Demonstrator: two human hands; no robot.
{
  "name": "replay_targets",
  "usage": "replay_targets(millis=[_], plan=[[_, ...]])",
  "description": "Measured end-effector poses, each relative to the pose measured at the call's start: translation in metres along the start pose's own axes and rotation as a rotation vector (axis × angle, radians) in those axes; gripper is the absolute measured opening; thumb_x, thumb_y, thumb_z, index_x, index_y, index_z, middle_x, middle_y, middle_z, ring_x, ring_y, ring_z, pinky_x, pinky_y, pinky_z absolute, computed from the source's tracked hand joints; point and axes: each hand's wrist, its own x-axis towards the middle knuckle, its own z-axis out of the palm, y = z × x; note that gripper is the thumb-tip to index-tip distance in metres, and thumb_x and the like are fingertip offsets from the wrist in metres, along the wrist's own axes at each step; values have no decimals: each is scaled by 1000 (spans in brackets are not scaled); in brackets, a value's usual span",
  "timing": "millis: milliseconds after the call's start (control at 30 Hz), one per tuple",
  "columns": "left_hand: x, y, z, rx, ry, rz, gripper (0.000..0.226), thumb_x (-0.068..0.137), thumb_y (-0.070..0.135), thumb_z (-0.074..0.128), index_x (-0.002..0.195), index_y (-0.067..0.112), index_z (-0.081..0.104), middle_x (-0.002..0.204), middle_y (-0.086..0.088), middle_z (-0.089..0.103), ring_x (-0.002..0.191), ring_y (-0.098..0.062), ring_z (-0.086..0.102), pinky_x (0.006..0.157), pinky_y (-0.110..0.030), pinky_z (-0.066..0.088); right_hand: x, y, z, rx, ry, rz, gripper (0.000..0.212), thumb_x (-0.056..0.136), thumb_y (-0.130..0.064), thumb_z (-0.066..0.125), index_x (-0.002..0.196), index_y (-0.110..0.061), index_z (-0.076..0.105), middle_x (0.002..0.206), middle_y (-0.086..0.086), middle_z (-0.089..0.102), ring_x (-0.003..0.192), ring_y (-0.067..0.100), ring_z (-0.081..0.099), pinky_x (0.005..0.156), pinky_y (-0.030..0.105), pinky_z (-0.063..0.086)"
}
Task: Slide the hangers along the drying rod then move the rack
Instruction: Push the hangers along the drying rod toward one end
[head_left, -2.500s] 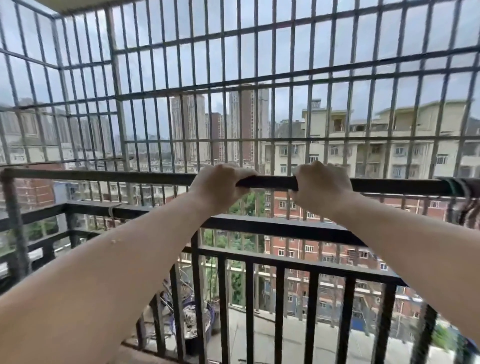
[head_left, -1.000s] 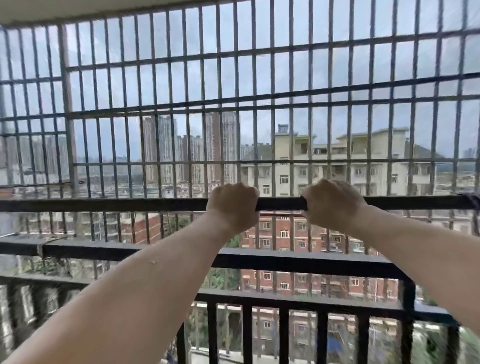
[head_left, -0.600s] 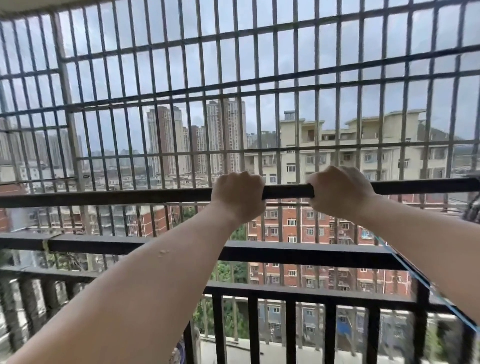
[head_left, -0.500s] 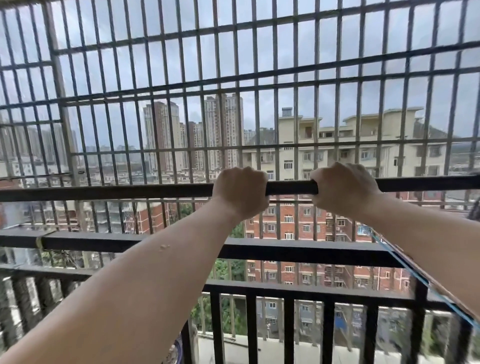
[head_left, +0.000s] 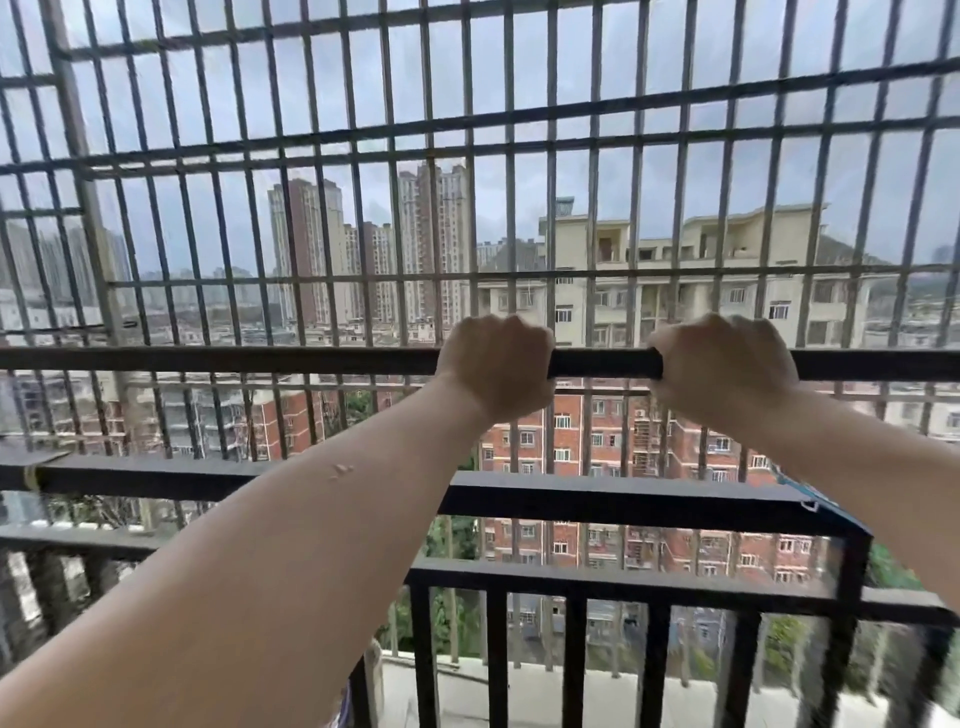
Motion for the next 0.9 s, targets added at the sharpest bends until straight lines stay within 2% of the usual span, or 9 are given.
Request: replay_targets(millis=[167, 300, 367, 500, 600, 667, 733, 900], plan=[[8, -4, 14, -28, -21, -27, 34, 88, 23, 50, 57, 21, 34, 51, 5, 48, 44, -14, 55, 41, -21, 36, 11, 4, 13, 22, -1, 1, 38, 80, -17, 59, 49, -23, 37, 37, -8, 40, 31, 6, 35, 41, 15, 23], [7, -19, 21, -34, -59, -114, 27, 89, 26, 51, 64, 19, 45, 54, 4, 53, 47, -13, 56, 45, -24, 44, 27, -7, 22, 43, 13, -45, 38, 81, -17, 56, 49, -21, 37, 38, -7, 40, 31, 7, 35, 40, 16, 22], [6, -24, 23, -58, -97, -139, 20, 89, 24, 53, 70, 16, 53, 57, 3, 55, 50, -14, 58, 50, -27, 50, 33, -11, 26, 58, 10, -73, 36, 82, -19, 55, 49, -21, 39, 38, -7, 42, 31, 8, 38, 40, 16, 24], [8, -29, 22, -64, -125, -167, 15, 86, 22, 55, 72, 17, 54, 59, 3, 57, 55, -17, 61, 61, -34, 56, 40, -13, 30, 57, 18, -95, 37, 81, -19, 56, 48, -21, 39, 37, -6, 41, 30, 9, 37, 40, 16, 23], [14, -22, 29, -42, -87, -149, 29, 87, 23, 54, 61, 22, 40, 54, 5, 51, 49, -12, 53, 60, -31, 53, 36, -6, 33, 50, 23, -79, 38, 81, -17, 58, 47, -18, 41, 35, -7, 38, 28, 7, 33, 40, 14, 23], [18, -18, 34, -43, -48, -128, 37, 87, 23, 54, 57, 24, 32, 51, 6, 47, 44, -7, 45, 53, -26, 45, 34, 0, 35, 50, 35, -56, 41, 81, -17, 59, 46, -19, 39, 35, -7, 36, 28, 8, 32, 41, 15, 25], [19, -17, 37, -33, -21, -112, 38, 88, 25, 53, 56, 24, 32, 50, 7, 46, 42, -7, 45, 46, -22, 37, 35, 1, 38, 42, 51, -38, 41, 80, -18, 60, 45, -19, 38, 35, -7, 36, 29, 9, 34, 42, 16, 24], [21, -25, 45, -12, 6, -82, 38, 90, 28, 49, 56, 20, 36, 48, 5, 48, 43, -15, 55, 40, -19, 29, 40, -2, 43, 18, 45, 1, 29, 75, -19, 60, 48, -18, 49, 36, -8, 38, 31, 4, 28, 43, 14, 14]])
